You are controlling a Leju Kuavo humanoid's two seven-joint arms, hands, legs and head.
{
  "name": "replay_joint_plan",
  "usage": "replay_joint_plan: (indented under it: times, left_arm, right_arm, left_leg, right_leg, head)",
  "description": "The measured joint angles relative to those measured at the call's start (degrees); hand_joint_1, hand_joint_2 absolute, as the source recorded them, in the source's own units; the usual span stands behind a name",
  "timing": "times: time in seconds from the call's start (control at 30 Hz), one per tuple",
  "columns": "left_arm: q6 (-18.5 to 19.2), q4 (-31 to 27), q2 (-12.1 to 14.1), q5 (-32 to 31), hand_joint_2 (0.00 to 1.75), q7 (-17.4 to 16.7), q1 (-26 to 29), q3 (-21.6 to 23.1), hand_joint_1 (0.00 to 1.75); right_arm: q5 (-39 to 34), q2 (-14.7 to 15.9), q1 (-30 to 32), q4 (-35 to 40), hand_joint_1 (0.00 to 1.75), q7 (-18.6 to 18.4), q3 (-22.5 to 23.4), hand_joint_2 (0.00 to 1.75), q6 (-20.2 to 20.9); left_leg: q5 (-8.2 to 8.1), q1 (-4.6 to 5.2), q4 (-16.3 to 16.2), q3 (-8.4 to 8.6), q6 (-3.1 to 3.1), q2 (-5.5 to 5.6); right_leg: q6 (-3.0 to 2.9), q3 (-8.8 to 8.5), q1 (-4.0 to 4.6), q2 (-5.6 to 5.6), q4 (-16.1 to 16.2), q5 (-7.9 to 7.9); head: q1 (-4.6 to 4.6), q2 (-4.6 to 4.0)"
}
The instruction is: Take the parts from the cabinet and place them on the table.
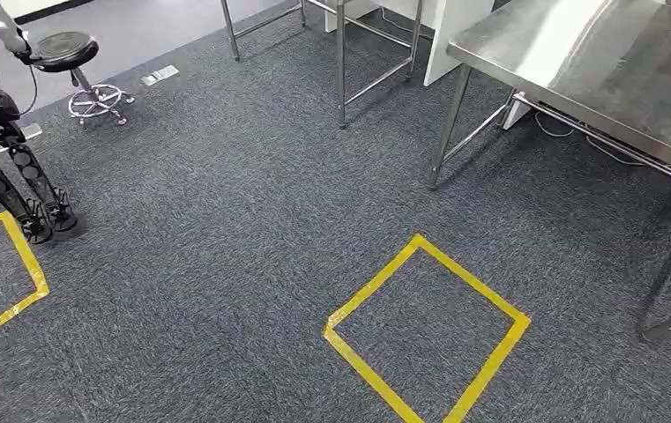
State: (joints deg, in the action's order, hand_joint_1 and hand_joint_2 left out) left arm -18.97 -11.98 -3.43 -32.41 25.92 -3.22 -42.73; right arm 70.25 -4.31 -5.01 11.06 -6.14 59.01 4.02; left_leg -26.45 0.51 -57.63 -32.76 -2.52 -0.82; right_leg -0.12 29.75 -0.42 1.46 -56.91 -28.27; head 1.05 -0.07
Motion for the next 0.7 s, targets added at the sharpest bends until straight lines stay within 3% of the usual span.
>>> replay_joint_plan:
  times: [0.07,0.1,0.13,0.2,0.23,0.27,0.3,0.33,0.4,0.43,0.47,0.5,0.57,0.6,0.67,0.7]
  left_arm:
    - [-0.07,0.0,0.13,0.0,0.0,0.0,0.04,-0.09,0.0]
    - [-0.04,0.0,0.07,0.0,0.0,0.0,0.06,-0.09,0.0]
    - [-0.09,0.0,0.0,0.0,0.0,0.0,0.0,-0.09,0.0]
    - [-0.04,0.0,0.0,-0.02,0.0,0.0,-0.1,-0.09,0.0]
    - [-0.02,0.0,-0.07,-0.09,0.0,0.0,-0.07,-0.09,0.0]
    - [0.0,0.0,-0.07,-0.09,0.0,0.0,0.0,-0.11,0.0]
    - [0.04,0.0,-0.11,-0.09,0.0,0.0,0.09,-0.11,0.0]
    - [0.15,0.0,-0.17,-0.15,0.0,0.0,0.1,-0.09,0.0]
    - [0.22,0.0,-0.28,-0.39,0.0,0.0,0.05,-0.09,0.0]
    - [0.24,0.0,-0.24,-0.44,0.0,0.0,0.05,-0.11,0.0]
    - [0.31,0.0,-0.17,-0.44,0.0,0.0,0.06,-0.11,0.0]
    - [0.33,0.0,-0.11,-0.46,0.0,0.0,0.06,-0.09,0.0]
    - [0.35,0.0,-0.11,-0.52,0.0,0.0,0.17,-0.13,0.0]
    - [0.33,0.0,-0.07,-0.52,0.0,0.0,0.2,-0.2,0.0]
    - [0.35,0.0,-0.15,-0.59,0.0,0.0,0.09,-0.22,0.0]
    - [0.35,0.0,-0.11,-0.59,0.0,0.0,0.06,-0.24,0.0]
  right_arm:
    - [0.02,-0.13,-0.04,-0.02,0.0,0.0,0.0,1.75,0.07]
    - [0.02,-0.07,0.0,0.0,0.0,0.0,0.0,1.75,0.07]
    - [0.02,-0.02,0.04,-0.02,0.0,0.0,-0.02,1.75,0.07]
    - [0.02,-0.04,0.06,-0.02,0.0,0.0,-0.02,1.75,0.07]
    - [0.02,0.0,0.12,-0.02,0.0,0.0,-0.02,1.75,0.07]
    - [0.02,0.04,0.18,-0.02,0.0,0.0,-0.02,1.75,0.07]
    - [0.02,0.11,0.24,-0.02,0.0,0.0,-0.02,1.75,0.07]
    - [0.02,0.22,0.27,-0.02,0.0,-0.02,-0.02,1.75,0.04]
    - [0.02,0.37,0.15,-0.02,0.0,0.0,-0.02,1.75,0.04]
    - [0.02,0.31,0.07,-0.02,0.0,0.0,-0.02,1.75,0.04]
    - [0.02,0.28,0.08,-0.02,0.0,0.02,-0.02,1.75,0.04]
    - [0.02,0.2,0.04,-0.02,0.0,0.02,-0.02,1.75,0.04]
    - [0.02,0.22,0.04,-0.02,0.0,0.02,-0.02,1.75,0.04]
    - [0.0,0.17,0.04,-0.02,0.0,0.02,-0.02,1.75,0.04]
    - [0.02,0.2,0.03,-0.02,0.0,0.02,-0.02,1.75,0.02]
    - [0.04,0.17,0.06,-0.02,0.0,0.02,-0.02,1.75,0.02]
  left_leg:
    - [0.45,0.07,0.88,0.22,-0.49,0.31]
    - [1.41,-0.71,2.44,1.25,-0.46,0.35]
    - [1.7,-0.6,3.2,1.56,-0.91,0.59]
    - [1.85,-0.55,3.13,1.35,-1.04,0.92]
    - [1.84,-0.48,3.11,1.29,-1.04,1.1]
    - [1.83,-0.48,3.05,1.26,-1.01,1.35]
    - [1.83,-0.53,3.01,1.29,-0.98,1.58]
    - [1.8,-0.61,2.94,1.34,-0.87,1.91]
    - [1.44,-0.76,2.06,1.2,-0.2,2.46]
    - [1.07,-0.45,1.38,0.87,0.35,2.63]
    - [0.66,-0.26,0.85,0.63,0.8,2.77]
    - [0.69,-0.32,0.88,0.61,0.91,2.79]
    - [0.81,-0.65,0.83,0.49,1.15,2.97]
    - [0.48,-0.96,0.31,0.29,1.36,2.88]
    - [-3.6,-1.07,-5.32,-2.16,2.05,1.65]
    - [-6.15,-1.15,-10.47,-4.58,2.32,1.33]
  right_leg:
    - [0.57,-0.37,0.27,0.38,0.71,0.23]
    - [0.68,-0.09,0.39,0.17,-0.15,-0.29]
    - [0.46,1.03,0.43,-0.49,-2.2,-1.61]
    - [-0.03,5.37,0.1,-0.94,-11.05,-5.57]
    - [0.05,7.31,-0.1,-0.99,-15.02,-6.94]
    - [0.5,8.59,-0.25,-1.04,-17.62,-7.36]
    - [1.2,8.11,-0.37,-1.04,-16.52,-6.42]
    - [1.99,6.35,-0.58,-1.04,-12.91,-4.63]
    - [3.4,0.61,-1.28,-1.42,-1.39,-0.24]
    - [2.96,0.28,-1.04,-1.87,-0.2,-0.3]
    - [2.14,0.34,-0.97,-1.76,0.07,-0.03]
    - [1.54,0.36,-0.91,-1.69,-0.08,-0.1]
    - [0.91,-0.07,-0.76,-1.48,-0.16,0.07]
    - [0.46,-0.1,-1.28,-1.35,-0.05,0.37]
    - [0.07,-0.01,-1.06,-1.2,-0.05,0.4]
    - [0.04,0.07,-0.9,-1.03,-0.07,0.38]
  head:
    - [0.0,0.0]
    - [0.09,0.0]
    - [0.2,0.0]
    - [0.28,0.0]
    - [0.24,0.0]
    - [0.26,0.0]
    - [0.28,0.0]
    - [0.26,0.0]
    - [0.28,0.0]
    - [0.33,0.0]
    - [0.33,0.0]
    - [0.15,0.0]
    - [0.13,0.0]
    - [0.13,0.0]
    - [-0.2,0.0]
    - [-0.2,0.0]
